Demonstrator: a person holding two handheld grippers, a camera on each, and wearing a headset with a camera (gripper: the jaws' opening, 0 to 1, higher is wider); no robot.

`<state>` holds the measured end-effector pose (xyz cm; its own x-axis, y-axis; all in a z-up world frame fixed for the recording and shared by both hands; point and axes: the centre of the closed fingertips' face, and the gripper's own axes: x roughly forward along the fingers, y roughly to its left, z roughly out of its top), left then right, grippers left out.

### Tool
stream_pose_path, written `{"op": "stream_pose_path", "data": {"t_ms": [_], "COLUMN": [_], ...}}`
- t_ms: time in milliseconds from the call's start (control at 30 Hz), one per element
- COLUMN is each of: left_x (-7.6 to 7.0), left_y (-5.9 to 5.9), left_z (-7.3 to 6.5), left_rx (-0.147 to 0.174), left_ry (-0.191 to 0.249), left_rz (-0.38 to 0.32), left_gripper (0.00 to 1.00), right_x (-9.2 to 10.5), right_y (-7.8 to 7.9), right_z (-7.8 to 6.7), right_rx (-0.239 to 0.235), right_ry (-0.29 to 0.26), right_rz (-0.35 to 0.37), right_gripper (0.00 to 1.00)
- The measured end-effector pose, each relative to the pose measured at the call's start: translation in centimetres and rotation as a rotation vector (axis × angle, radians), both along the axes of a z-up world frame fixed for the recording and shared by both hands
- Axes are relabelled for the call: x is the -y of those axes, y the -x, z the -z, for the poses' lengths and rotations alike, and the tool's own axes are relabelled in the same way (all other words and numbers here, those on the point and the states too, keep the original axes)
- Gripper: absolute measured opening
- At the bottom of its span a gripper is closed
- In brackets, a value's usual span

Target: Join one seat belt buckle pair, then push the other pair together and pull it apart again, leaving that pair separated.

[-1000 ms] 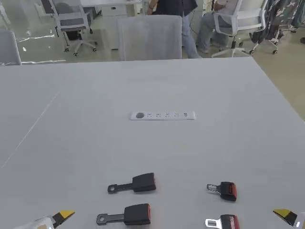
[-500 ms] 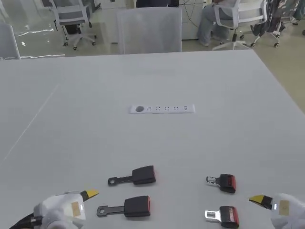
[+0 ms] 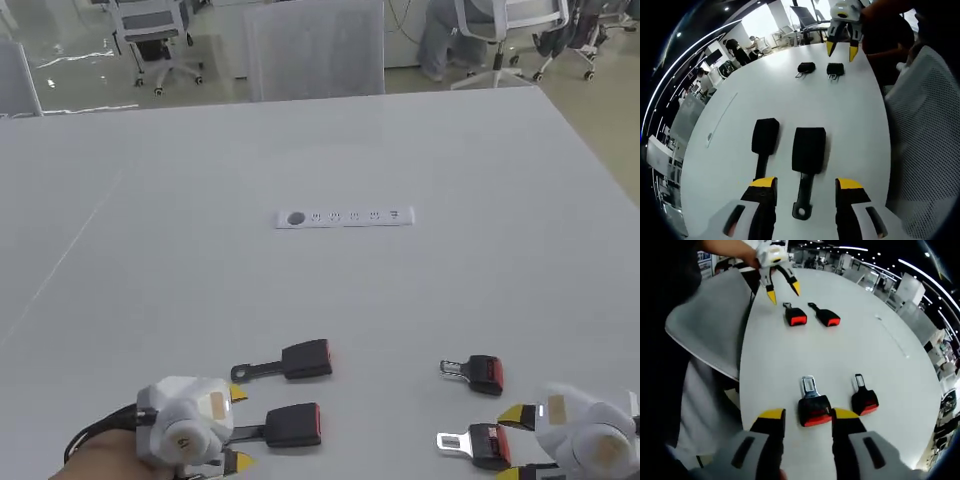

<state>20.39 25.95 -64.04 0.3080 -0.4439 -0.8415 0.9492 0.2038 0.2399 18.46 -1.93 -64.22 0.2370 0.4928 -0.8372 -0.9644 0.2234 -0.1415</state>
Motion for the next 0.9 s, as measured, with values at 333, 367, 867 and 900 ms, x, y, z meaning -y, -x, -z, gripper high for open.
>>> {"op": "stream_pose_path", "data": {"t_ms": [333,367,867,900], "left_x": [0.8,0.9,2.0,2.0], "left_y": [-1.5,-1.6,-1.6,-1.5], "left_z": [2.3,2.3,3.1,3.1], "left_rx": [-0.047,-0.052,-0.098,-0.098], "left_ry": [-0.043,-0.041,-0.117,-0.122], "left_rz": [0.022,0.021,0.103,0.102], "left_gripper": [0.44,0.44,0.35,0.34], "right_x": [-0.2,-0.2,0.6,0.6], "right_y": [-1.6,-1.7,-1.6,-1.6], "right_z": [1.3,1.3,3.2,3.3], "right_rx": [-0.03,-0.032,-0.132,-0.138], "right_ry": [0.019,0.019,0.051,0.051], "right_rz": [-0.016,-0.019,-0.072,-0.072], "right_gripper": [0.37,0.37,0.34,0.34]}}
